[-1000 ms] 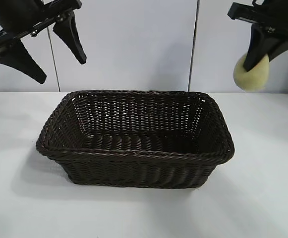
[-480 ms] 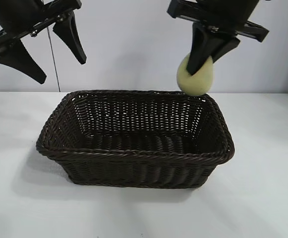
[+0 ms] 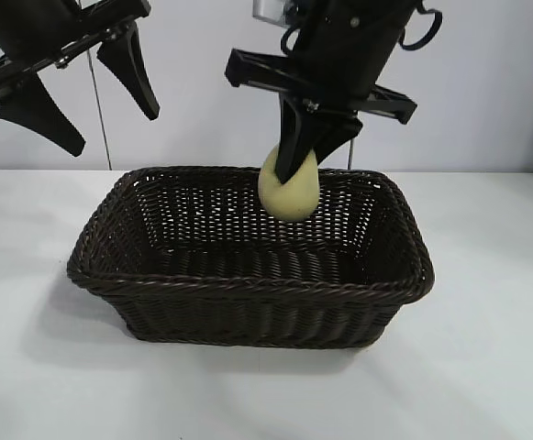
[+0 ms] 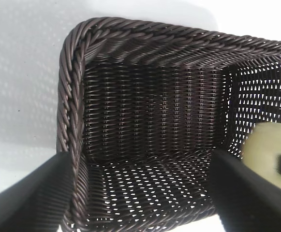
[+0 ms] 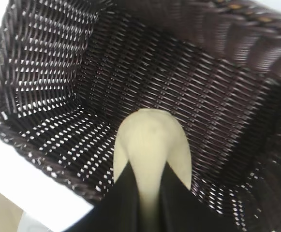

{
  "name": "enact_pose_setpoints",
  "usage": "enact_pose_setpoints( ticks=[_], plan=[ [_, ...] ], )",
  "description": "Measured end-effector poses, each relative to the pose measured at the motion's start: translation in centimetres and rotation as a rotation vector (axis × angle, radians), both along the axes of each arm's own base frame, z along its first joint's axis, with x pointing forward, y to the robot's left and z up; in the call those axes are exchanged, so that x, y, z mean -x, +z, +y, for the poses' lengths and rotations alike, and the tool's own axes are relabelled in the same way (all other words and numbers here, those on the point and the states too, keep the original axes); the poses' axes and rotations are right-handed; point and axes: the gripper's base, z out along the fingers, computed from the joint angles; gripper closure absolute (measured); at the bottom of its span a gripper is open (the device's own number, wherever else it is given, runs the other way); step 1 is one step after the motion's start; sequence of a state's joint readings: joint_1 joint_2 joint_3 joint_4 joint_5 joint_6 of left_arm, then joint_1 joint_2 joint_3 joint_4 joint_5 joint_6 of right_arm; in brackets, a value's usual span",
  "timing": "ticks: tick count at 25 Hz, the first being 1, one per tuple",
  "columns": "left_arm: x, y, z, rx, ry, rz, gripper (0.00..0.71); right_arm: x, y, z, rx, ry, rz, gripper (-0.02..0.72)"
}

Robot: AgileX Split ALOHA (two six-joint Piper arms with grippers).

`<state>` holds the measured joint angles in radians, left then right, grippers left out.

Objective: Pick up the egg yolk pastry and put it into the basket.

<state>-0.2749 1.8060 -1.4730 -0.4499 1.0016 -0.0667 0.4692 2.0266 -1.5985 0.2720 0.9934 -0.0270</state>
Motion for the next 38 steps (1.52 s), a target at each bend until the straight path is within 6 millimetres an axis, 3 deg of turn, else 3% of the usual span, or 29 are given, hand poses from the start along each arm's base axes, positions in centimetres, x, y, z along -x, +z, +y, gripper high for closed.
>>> enact_pose_setpoints(
  ticks=[2,8,10,18,25,38],
  plan=[
    [0.0,0.0,0.0,0.000,0.000,0.001,0.149,0.0,-0.2,0.0,0.002,0.000,0.004,0.596],
    [0.0,0.0,0.0,0.000,0.000,0.001,0.149,0.0,-0.1,0.0,-0.001,0.000,0.003,0.350],
    [0.0,0.0,0.0,0.000,0.000,0.001,0.149,0.1,0.3,0.0,-0.004,0.000,-0.004,0.316],
    [0.0,0.0,0.0,0.000,0.000,0.001,0.149,0.9,4.5,-1.6,-0.036,-0.016,-0.064,0.302],
    [0.0,0.0,0.0,0.000,0.000,0.001,0.149,0.8,7.2,-6.7,-0.019,-0.072,-0.049,0.302],
    [0.1,0.0,0.0,-0.002,-0.006,0.013,0.149,-0.9,8.2,-15.3,-0.101,-0.260,-0.028,0.302]
  ],
)
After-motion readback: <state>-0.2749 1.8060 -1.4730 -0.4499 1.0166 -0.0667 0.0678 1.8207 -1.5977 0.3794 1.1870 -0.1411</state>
